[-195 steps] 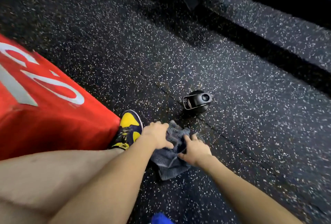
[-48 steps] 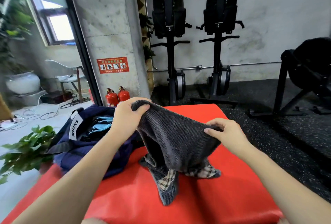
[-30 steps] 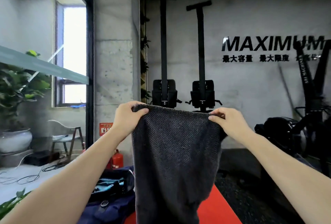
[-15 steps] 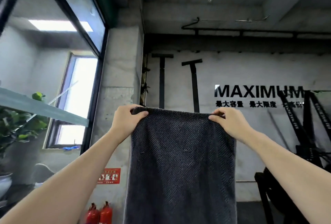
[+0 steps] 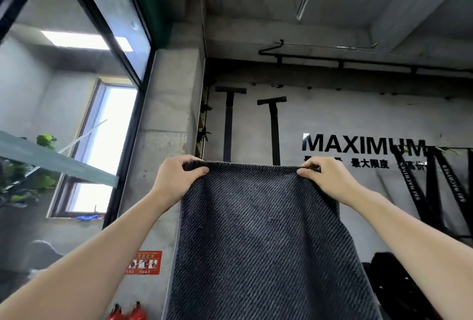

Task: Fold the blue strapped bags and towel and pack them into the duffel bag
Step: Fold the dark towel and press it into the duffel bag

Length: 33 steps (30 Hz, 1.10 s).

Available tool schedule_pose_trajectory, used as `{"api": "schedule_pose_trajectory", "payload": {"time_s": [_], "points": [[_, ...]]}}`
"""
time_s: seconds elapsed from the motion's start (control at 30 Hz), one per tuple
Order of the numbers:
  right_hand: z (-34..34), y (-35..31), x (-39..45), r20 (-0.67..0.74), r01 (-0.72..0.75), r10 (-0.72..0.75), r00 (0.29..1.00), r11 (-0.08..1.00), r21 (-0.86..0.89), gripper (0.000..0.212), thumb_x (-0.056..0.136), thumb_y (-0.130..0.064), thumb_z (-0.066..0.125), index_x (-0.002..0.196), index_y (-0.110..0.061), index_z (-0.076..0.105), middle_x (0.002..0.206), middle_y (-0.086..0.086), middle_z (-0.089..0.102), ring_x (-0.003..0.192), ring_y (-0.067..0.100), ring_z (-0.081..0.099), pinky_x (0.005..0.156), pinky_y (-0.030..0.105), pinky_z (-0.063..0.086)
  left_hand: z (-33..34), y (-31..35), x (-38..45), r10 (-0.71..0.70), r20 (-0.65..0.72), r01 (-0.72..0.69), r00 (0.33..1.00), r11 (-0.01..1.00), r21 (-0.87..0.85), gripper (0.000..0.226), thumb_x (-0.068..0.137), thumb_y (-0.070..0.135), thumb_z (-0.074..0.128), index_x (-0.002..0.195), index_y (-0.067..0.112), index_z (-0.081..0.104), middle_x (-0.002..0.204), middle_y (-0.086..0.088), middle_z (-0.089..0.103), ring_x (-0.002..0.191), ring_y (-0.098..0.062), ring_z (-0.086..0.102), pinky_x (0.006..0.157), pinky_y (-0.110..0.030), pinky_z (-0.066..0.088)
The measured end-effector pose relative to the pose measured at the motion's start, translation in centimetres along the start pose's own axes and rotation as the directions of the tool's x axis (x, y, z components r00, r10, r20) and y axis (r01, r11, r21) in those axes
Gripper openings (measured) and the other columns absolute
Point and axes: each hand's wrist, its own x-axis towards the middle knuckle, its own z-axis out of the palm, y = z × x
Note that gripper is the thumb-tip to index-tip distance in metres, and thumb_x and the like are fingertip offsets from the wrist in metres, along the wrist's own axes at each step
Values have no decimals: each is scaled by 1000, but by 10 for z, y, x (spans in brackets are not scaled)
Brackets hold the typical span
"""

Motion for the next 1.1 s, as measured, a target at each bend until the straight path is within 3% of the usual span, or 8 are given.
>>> {"api": "schedule_pose_trajectory", "payload": {"time_s": [0.13, 0.33, 0.47, 0.6, 0.77, 0.9, 1.0, 1.1], "points": [[44, 33, 2, 73, -45, 45, 996, 999, -5, 14, 92, -37, 70, 90, -24, 75, 89, -13, 70, 86, 4, 61, 72, 21, 43, 24, -52, -2, -44, 37, 44, 998, 999, 24, 12, 81, 22, 83, 82, 32, 77, 78, 16, 75, 78, -1, 70, 74, -17, 51], [143, 104, -1, 217, -118, 120, 969, 993, -21, 14, 92, -37, 70, 91, -24, 75, 90, -14, 70, 89, 5, 61, 73, 28, 41, 76, -162, -10, -167, 108, 158, 980, 983, 89, 11, 82, 23, 82, 92, 26, 80, 85, 13, 76, 85, -4, 70, 85, -28, 56], [238, 170, -11, 315, -182, 203, 927, 979, -95, 14, 92, -41, 69, 91, -27, 72, 96, -6, 70, 92, 16, 62, 78, 33, 44, 125, -264, -26, -283, 142, 258, 948, 950, 174, 11, 81, 26, 82, 92, 26, 81, 84, 15, 76, 83, -4, 70, 82, -31, 57], [336, 232, -23, 358, -224, 268, 894, 962, -158, 19, 95, -44, 65, 97, -27, 72, 96, -7, 67, 93, 18, 61, 79, 38, 49, 176, -366, -45, -366, 155, 312, 918, 905, 290, 13, 80, 28, 82, 92, 25, 80, 84, 12, 74, 84, -7, 68, 76, -25, 50], [469, 308, -56, 383, -219, 342, 858, 918, -330, 18, 98, -40, 58, 106, -31, 71, 113, -6, 67, 109, 24, 60, 80, 37, 43, 243, -498, -88, -523, 199, 404, 829, 805, 434, 12, 81, 27, 81, 92, 21, 79, 84, 7, 71, 88, -13, 66, 79, -24, 47], [566, 366, -96, 414, -204, 377, 828, 892, -404, 23, 100, -39, 54, 111, -29, 72, 115, -1, 68, 109, 26, 61, 74, 34, 41, 289, -589, -130, -615, 190, 456, 766, 727, 513, 13, 83, 28, 78, 95, 24, 79, 90, 2, 74, 92, -18, 67, 82, -28, 50], [623, 394, -126, 453, -135, 362, 815, 879, -457, 27, 101, -39, 53, 117, -24, 70, 114, 5, 69, 111, 30, 57, 89, 43, 42, 310, -644, -161, -687, 167, 474, 707, 635, 610, 15, 83, 31, 76, 97, 26, 76, 98, -4, 74, 96, -25, 67, 84, -30, 49], [662, 405, -162, 496, -97, 372, 785, 864, -494, 42, 99, -45, 54, 132, -19, 59, 120, 9, 66, 118, 33, 54, 96, 46, 39, 326, -679, -193, -746, 196, 424, 636, 550, 720, 39, 83, 27, 76, 121, 28, 67, 116, -4, 71, 117, -29, 61, 102, -42, 46]]}}
